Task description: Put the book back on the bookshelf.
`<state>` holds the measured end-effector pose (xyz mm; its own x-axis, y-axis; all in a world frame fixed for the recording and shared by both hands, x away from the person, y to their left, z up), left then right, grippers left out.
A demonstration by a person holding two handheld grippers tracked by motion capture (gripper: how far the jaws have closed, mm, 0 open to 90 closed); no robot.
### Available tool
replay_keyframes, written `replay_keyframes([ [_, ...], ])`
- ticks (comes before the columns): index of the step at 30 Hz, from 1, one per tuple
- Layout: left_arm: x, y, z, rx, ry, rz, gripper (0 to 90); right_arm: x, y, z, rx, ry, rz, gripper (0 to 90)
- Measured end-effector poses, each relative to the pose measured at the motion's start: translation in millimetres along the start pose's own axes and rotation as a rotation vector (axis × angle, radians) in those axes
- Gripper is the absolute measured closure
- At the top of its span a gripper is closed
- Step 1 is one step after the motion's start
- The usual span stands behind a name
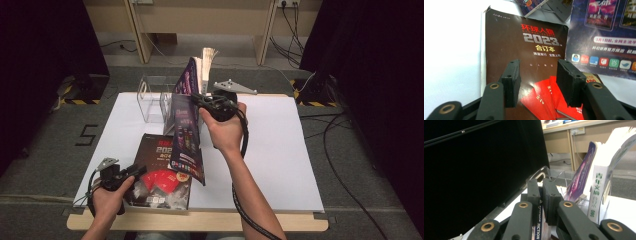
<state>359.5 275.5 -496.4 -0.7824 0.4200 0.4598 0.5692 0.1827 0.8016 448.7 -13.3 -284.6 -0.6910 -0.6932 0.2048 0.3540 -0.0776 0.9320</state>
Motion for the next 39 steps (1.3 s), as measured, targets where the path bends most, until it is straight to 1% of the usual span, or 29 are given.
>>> replay_keyframes([
  [4,-0.6,-0.5,-0.2,-0.003,0.001,0.003,53.7,-0.1,6.1,3.4,0.0,0.009,-0.018,85.4],
  [6,-0.5,-0.5,-0.3,-0.005,0.001,0.003,53.7,-0.1,9.8,5.1,0.003,0.009,-0.035,85.5],
  [10,-0.5,-0.5,-0.1,-0.005,0.002,0.002,53.7,-1.1,16.0,7.9,-0.004,0.013,-0.054,85.5],
  [16,-0.8,-0.6,0.0,-0.005,0.002,0.003,53.7,-2.5,25.7,16.7,0.015,0.023,-0.071,85.5],
  [21,-1.4,-0.7,-0.3,-0.005,0.002,0.004,53.7,-1.9,31.9,19.7,0.001,0.038,-0.089,85.5],
  [29,-1.6,-0.8,-0.5,-0.006,0.001,0.005,53.7,-4.2,44.0,25.5,0.005,0.043,-0.119,85.5],
  [36,-1.6,-0.5,-0.6,-0.006,0.001,0.002,53.8,-7.2,51.5,28.9,0.023,0.04,-0.156,85.5],
  [39,-1.9,-0.6,-0.1,-0.006,0.001,0.004,53.8,-7.0,54.1,31.1,0.045,0.031,-0.179,85.5],
])
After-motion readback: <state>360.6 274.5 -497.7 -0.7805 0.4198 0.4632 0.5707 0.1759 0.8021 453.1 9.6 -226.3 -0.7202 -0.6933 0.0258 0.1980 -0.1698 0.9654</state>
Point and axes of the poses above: each handheld gripper's, and its own axes: x roughly backward along the jaws, y roughly out of its top, z roughly to its left, the point moved 3 cm from there along -x, roughly forward along the jaws, and after that the axes turned 2 degrees about -z, right-handed, at the moved point
